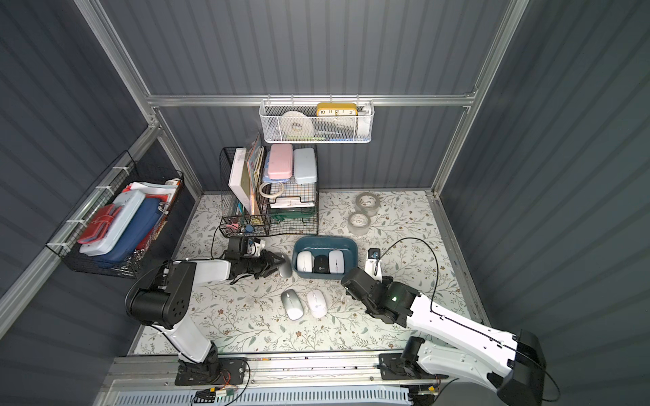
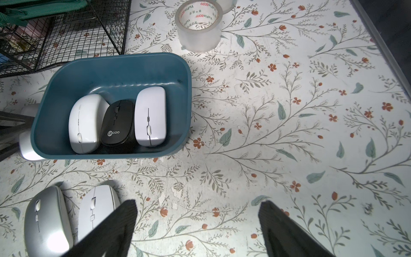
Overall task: Take out the mouse from the storage box
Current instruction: Place the mouse at the center of the board, then pick up the mouse from the storage box.
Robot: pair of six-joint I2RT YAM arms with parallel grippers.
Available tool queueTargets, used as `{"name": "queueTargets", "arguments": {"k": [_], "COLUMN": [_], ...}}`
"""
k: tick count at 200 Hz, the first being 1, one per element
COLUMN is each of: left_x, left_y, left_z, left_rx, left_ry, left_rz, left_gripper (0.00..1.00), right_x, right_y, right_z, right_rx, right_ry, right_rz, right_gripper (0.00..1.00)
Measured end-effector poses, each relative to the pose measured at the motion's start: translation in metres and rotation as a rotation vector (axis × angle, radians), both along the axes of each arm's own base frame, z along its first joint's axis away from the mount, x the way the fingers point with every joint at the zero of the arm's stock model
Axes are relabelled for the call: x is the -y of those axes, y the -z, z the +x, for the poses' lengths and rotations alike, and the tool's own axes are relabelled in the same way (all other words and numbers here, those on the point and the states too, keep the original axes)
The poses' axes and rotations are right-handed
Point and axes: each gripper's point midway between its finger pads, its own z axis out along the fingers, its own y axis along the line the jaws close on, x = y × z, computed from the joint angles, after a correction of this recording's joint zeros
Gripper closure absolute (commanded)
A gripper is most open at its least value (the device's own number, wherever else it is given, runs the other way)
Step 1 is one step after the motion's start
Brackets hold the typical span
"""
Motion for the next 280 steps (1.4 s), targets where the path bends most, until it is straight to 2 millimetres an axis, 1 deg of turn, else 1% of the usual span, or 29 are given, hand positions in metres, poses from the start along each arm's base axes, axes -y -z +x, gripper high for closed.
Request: {"name": "queueTargets", "arguments": {"k": [10,52,70,87,105,124,144,159,181,195,209,236,263,280], "left_x": [-0.001,-0.002,-0.005,-0.013,-0.023,-0.034,-0.046,-0.054,-0.066,-0.073,-0.079,-0.087,-0.091,-0.092], "left_y": [0.003,0.002,0.0,-0.005,-0.009,-0.024,-0.048,-0.071,-0.1,-0.114,-0.123,-0.126,-0.116,-0.11], "left_z": [-0.003,-0.004,-0.005,-0.007,-0.01,-0.014,-0.017,-0.02,-0.03,-0.038,-0.046,-0.061,-0.071,-0.074], "left_rx": [-0.008,0.001,0.007,0.023,0.034,0.074,0.141,0.206,0.29,0.33,0.356,0.372,0.347,0.324], "left_ry": [-0.001,-0.006,-0.019,-0.044,-0.078,-0.108,-0.146,-0.178,-0.224,-0.247,-0.265,-0.281,-0.281,-0.278], "left_rz": [0.002,0.005,0.02,0.065,0.121,0.175,0.222,0.249,0.275,0.289,0.3,0.32,0.34,0.352], "left_gripper": [0.55,0.53,0.44,0.35,0.22,0.12,0.05,0.01,0.01,0.01,0.01,0.01,0.01,0.0], "right_x": [0.0,-0.001,-0.002,-0.004,-0.005,-0.008,-0.017,-0.027,-0.048,-0.065,-0.08,-0.109,-0.137,-0.149], "right_y": [0.001,0.001,-0.001,-0.005,-0.007,-0.008,-0.009,-0.011,-0.015,-0.015,-0.011,0.001,0.016,0.026], "right_z": [0.0,0.0,0.001,0.002,0.003,0.003,0.006,0.012,0.026,0.037,0.047,0.069,0.09,0.102], "right_rx": [-0.002,-0.003,-0.002,0.004,0.006,0.0,-0.015,-0.031,-0.053,-0.074,-0.104,-0.166,-0.224,-0.26], "right_ry": [0.0,0.0,-0.002,-0.003,-0.004,-0.017,-0.035,-0.053,-0.075,-0.092,-0.105,-0.138,-0.17,-0.178], "right_rz": [-0.002,-0.003,0.001,0.007,0.012,0.02,0.015,0.002,-0.028,-0.042,-0.054,-0.086,-0.119,-0.133], "right_gripper": [0.09,0.09,0.09,0.09,0.09,0.08,0.08,0.08,0.07,0.07,0.08,0.09,0.11,0.13]}}
